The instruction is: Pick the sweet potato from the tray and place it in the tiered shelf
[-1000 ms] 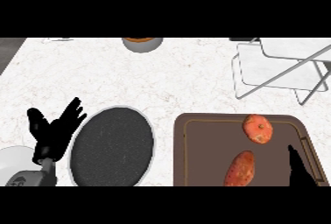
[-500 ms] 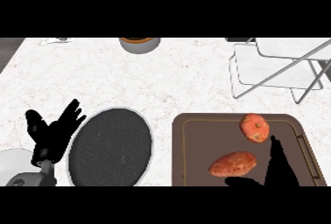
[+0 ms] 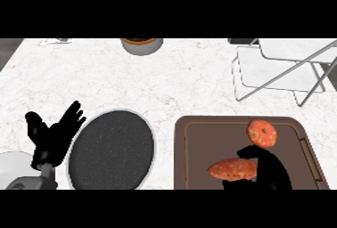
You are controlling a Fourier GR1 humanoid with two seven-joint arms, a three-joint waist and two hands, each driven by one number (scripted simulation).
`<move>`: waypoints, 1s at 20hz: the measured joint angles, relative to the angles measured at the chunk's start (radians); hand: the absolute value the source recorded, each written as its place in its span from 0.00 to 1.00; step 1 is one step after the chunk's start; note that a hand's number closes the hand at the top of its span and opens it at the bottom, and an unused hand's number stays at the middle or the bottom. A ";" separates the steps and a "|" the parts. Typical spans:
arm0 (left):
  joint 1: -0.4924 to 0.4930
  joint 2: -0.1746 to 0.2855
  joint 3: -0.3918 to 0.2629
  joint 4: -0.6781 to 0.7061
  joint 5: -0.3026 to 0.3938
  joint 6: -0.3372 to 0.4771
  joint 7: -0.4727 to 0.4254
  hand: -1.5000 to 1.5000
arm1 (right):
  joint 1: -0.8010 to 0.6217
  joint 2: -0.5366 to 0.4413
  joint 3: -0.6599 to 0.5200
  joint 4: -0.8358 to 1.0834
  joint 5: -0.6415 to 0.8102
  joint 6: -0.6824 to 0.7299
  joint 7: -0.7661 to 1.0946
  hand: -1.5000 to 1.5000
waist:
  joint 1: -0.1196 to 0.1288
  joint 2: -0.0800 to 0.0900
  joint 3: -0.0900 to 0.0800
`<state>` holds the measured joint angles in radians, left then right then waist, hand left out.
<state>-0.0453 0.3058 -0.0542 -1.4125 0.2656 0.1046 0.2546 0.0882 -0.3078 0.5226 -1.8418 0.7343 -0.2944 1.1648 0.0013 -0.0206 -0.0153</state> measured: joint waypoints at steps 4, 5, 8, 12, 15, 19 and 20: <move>-0.003 -0.002 0.010 0.000 0.001 -0.006 0.014 0.50 | -0.032 0.058 0.026 0.005 0.046 0.022 -0.029 1.00 | -0.001 0.006 0.008; -0.001 -0.005 0.008 -0.002 -0.002 -0.006 0.009 0.50 | -0.052 0.058 0.035 0.007 0.032 0.040 -0.048 1.00 | 0.001 0.008 0.011; -0.011 -0.014 0.004 0.000 -0.006 -0.005 0.007 0.50 | -0.121 0.024 0.056 0.032 -0.049 0.121 -0.166 1.00 | 0.015 0.016 0.017; -0.015 -0.021 0.004 0.010 -0.010 -0.007 -0.005 0.50 | -0.207 -0.049 0.058 0.019 -0.164 0.251 -0.330 1.00 | 0.019 0.019 0.021; -0.007 -0.015 0.014 0.015 -0.008 -0.017 -0.007 0.50 | -0.252 -0.088 0.020 -0.069 -0.204 0.302 -0.380 1.00 | 0.007 0.015 0.023; -0.002 -0.004 0.033 0.024 -0.001 -0.029 -0.007 0.50 | -0.318 -0.127 -0.063 -0.225 -0.228 0.352 -0.351 1.00 | -0.003 0.012 0.023; -0.001 -0.006 0.032 0.021 -0.004 -0.026 -0.003 0.50 | -0.338 -0.134 -0.084 -0.263 -0.229 0.367 -0.324 1.00 | -0.005 0.011 0.023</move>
<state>-0.0467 0.2998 -0.0224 -1.3919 0.2620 0.0786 0.2513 -0.2500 -0.4414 0.4390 -2.1049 0.5056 0.0726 0.8409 -0.0033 -0.0095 0.0073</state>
